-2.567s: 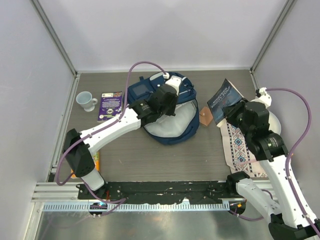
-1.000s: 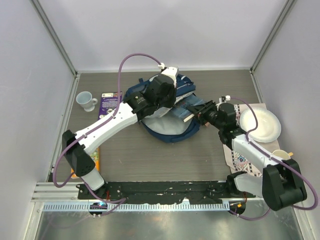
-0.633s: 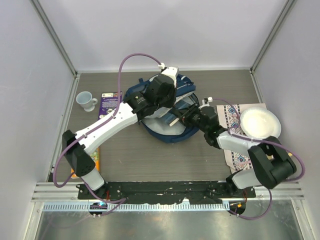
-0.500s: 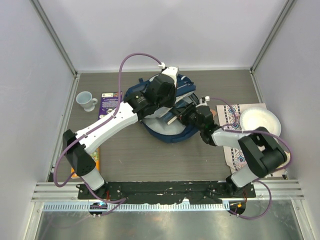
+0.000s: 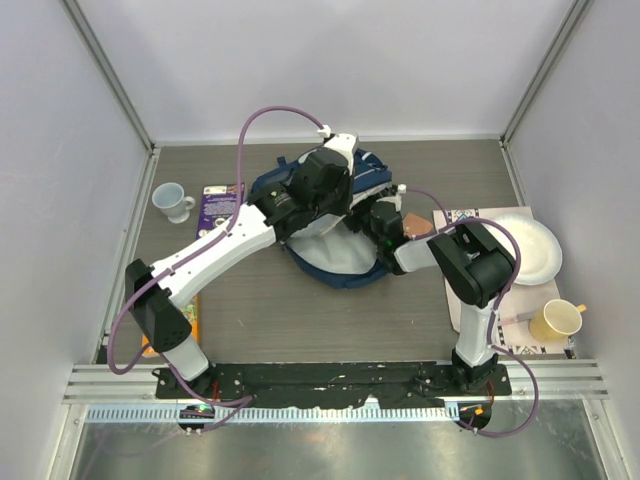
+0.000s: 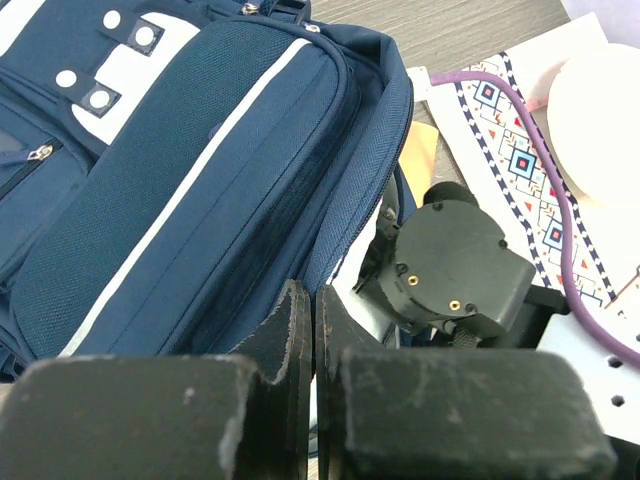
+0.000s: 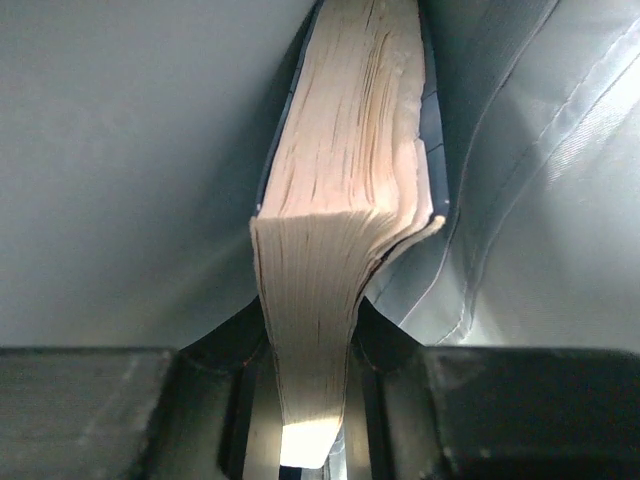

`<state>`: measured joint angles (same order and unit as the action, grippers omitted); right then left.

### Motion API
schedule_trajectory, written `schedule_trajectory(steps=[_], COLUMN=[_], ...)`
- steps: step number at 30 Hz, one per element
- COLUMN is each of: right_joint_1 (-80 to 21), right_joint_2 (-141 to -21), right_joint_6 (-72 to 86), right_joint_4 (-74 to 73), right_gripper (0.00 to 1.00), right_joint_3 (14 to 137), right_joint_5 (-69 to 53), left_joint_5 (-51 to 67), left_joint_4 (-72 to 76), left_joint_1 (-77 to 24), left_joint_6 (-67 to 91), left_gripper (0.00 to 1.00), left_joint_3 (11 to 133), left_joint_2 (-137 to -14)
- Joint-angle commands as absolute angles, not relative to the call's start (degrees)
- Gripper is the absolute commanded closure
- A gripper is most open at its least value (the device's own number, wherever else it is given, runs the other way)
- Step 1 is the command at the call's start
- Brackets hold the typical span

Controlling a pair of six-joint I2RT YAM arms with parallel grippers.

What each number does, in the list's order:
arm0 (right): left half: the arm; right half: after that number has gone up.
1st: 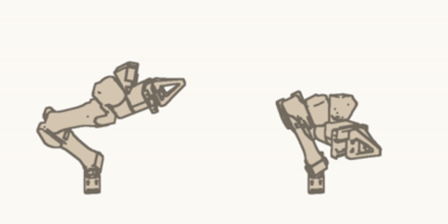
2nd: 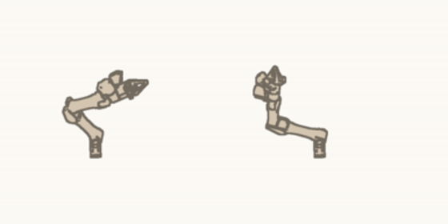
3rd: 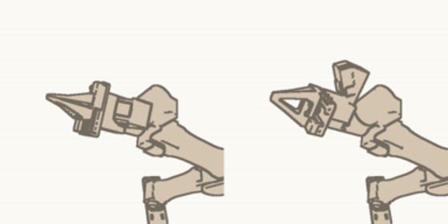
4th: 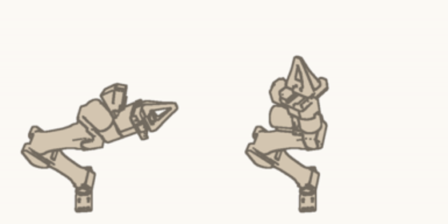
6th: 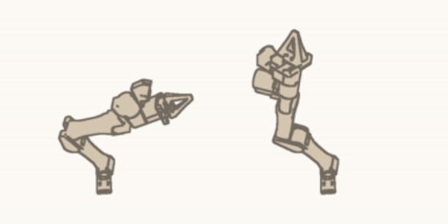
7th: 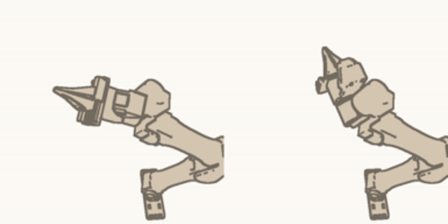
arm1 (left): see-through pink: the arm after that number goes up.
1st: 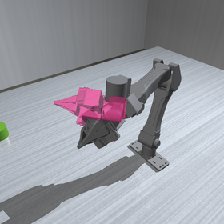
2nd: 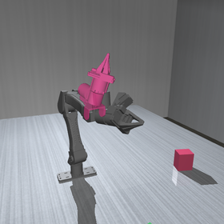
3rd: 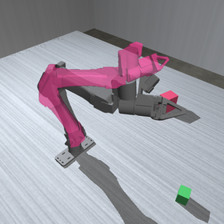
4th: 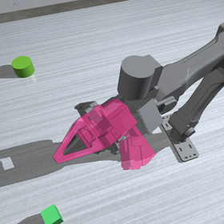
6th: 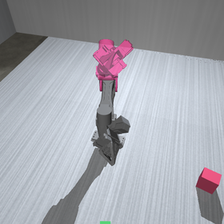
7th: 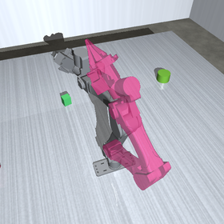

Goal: Pack the student bag
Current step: Place the book in the student bag.

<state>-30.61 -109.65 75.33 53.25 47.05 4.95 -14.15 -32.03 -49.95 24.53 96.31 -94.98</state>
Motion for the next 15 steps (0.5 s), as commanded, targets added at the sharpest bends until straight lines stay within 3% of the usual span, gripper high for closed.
schedule_trajectory(steps=[1,2,4,6,8,11,15], right_joint_1=[-32.43,-32.61,-32.61,-32.61,-32.43,-32.34,-32.17], right_joint_2=[-108.90,-108.98,-108.99,-108.46,-107.93,-105.74,-103.10], right_joint_6=[75.59,75.50,75.41,75.06,74.53,73.83,72.60], right_joint_4=[61.02,60.30,59.24,57.93,56.87,48.55,39.66], right_gripper=[0.89,0.81,0.78,0.68,0.51,0.35,0.30], right_joint_3=[51.15,50.89,49.58,48.43,47.73,48.07,48.78], right_joint_5=[8.08,8.78,8.88,7.22,3.90,0.80,-4.30], left_joint_5=[-13.01,-12.92,-13.01,-13.27,-13.45,-14.32,-14.59], left_joint_4=[-23.65,-22.86,-22.50,-22.15,-22.24,-22.76,-22.15], left_joint_1=[-49.57,-49.57,-49.66,-49.48,-49.31,-49.13,-48.43], left_joint_6=[24.87,25.13,25.75,26.01,26.19,26.37,26.89], left_gripper=[1.00,1.00,1.00,1.00,1.00,1.00,1.00], left_joint_3=[97.48,97.21,96.51,95.98,95.71,95.19,93.43], left_joint_2=[-92.11,-91.94,-91.85,-91.76,-91.67,-91.50,-90.44])
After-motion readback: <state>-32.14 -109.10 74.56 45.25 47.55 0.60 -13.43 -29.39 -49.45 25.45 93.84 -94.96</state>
